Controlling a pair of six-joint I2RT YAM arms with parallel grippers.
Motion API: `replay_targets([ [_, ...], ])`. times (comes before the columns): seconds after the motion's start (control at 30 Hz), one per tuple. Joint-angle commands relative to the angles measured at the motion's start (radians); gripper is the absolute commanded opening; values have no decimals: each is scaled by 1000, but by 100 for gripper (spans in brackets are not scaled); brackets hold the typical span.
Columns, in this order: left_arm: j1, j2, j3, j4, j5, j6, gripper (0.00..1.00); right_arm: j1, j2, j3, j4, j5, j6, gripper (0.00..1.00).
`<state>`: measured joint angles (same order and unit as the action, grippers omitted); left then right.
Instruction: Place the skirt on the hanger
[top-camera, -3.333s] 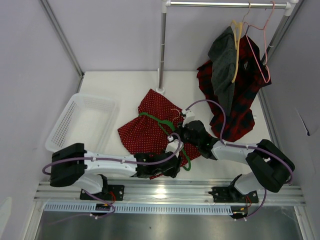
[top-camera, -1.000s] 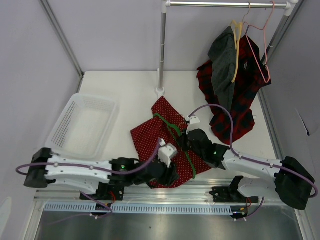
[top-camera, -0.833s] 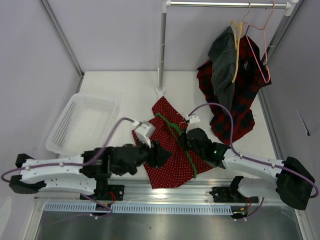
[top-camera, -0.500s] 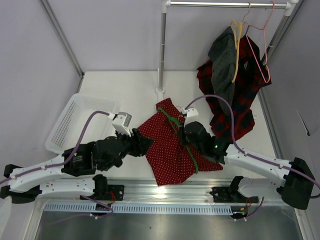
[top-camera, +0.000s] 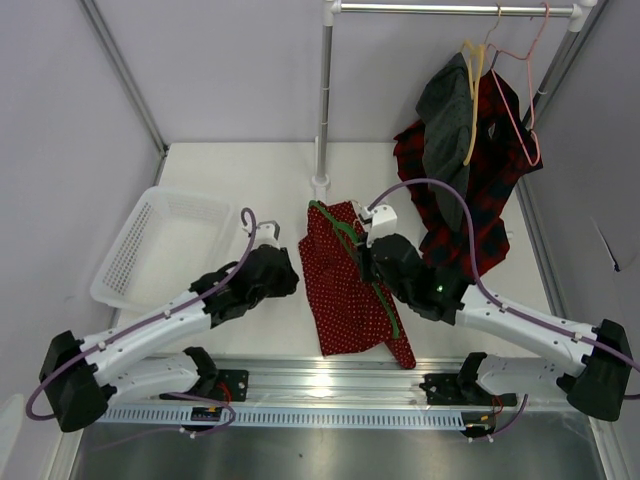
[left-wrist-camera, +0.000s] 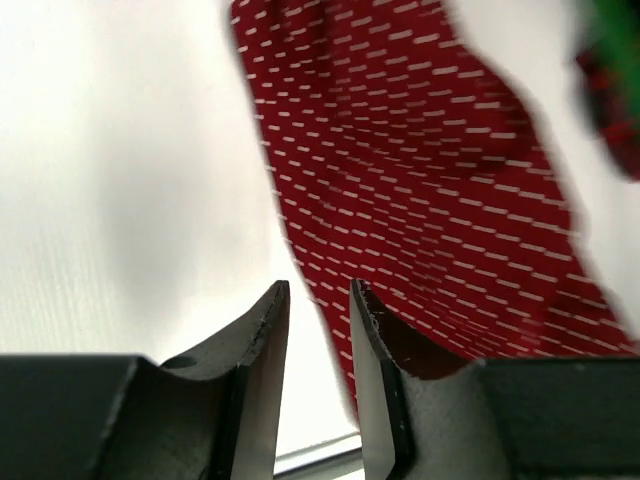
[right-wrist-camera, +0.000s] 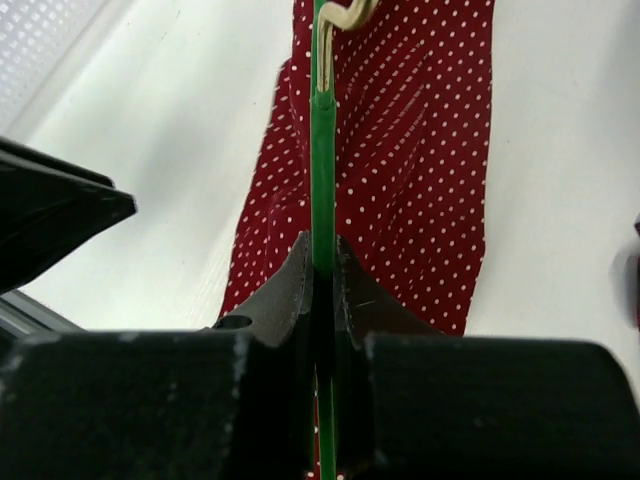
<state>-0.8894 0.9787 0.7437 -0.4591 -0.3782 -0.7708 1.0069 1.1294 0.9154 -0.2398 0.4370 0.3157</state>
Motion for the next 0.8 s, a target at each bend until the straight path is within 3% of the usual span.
replay_targets([
  [0.0,43,47,-12,171,98,-15,36,10,-27,103,1,12,-47,0],
  [0.2,76,107,13,384,208,37,43,12,-57,230,-36,43,-118,0],
  [0.37,61,98,33,433,280,62,49,12,-14,336,-56,94,-200,0],
  [0.47,58,66,39,409,288,51,50,-10,42,427,-110,157,-228,0],
  [0.77,58,-55,167,186,361,96,49,-287,125,674,-285,-50,-216,0],
])
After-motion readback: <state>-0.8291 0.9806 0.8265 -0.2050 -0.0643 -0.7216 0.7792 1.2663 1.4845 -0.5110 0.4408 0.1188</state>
